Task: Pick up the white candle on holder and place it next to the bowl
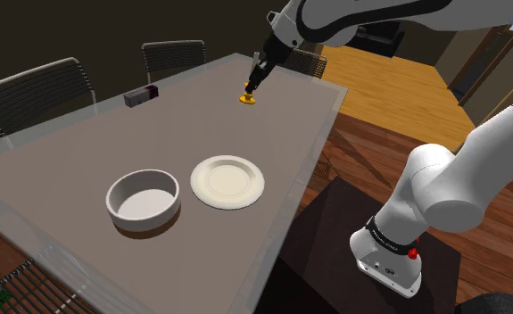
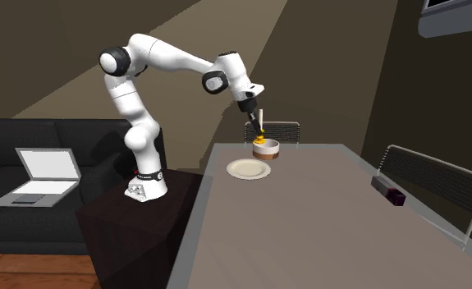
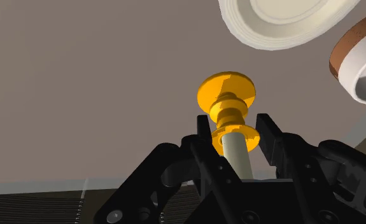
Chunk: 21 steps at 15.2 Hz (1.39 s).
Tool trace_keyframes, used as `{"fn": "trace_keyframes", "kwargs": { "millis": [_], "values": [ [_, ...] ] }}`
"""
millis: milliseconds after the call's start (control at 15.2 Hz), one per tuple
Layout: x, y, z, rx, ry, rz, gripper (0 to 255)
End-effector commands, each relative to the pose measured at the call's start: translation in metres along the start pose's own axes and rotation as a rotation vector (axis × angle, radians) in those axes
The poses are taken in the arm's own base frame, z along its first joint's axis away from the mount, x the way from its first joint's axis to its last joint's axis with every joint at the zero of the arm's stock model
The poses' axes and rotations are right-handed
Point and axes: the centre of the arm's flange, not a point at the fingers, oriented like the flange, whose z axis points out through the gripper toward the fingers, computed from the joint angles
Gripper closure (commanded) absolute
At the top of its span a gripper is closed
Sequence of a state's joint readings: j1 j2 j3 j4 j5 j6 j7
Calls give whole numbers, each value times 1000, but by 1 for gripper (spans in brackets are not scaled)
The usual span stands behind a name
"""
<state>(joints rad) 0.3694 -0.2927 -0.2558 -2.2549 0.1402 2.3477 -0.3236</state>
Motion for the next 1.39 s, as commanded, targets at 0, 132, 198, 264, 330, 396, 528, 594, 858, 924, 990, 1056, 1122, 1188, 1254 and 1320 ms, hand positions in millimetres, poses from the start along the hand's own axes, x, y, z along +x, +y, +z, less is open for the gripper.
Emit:
{"fn": "trace_keyframes", "kwargs": {
  "millis": [0,132,198,264,330,396,528,594,858,924,990,1056,1122,1188,1254,1320],
  "values": [
    [10,-21,6,0,0,1,255],
    [23,-43,14,0,0,1,255],
    [29,-54,17,0,0,1,255],
    [35,-65,21,0,0,1,255],
    [42,-76,25,0,0,1,255],
    [48,-87,28,0,0,1,255],
    [61,-109,36,0,0,1,255],
    [67,-120,39,0,0,1,255],
    [93,-163,54,0,0,1,255],
    [99,-174,57,0,0,1,255],
    [106,-185,61,0,0,1,255],
    [112,-196,65,0,0,1,255],
    [118,-206,68,0,0,1,255],
    [116,-206,73,0,0,1,255],
    [113,-205,78,0,0,1,255],
    [111,-205,82,0,0,1,255]
  ]
}}
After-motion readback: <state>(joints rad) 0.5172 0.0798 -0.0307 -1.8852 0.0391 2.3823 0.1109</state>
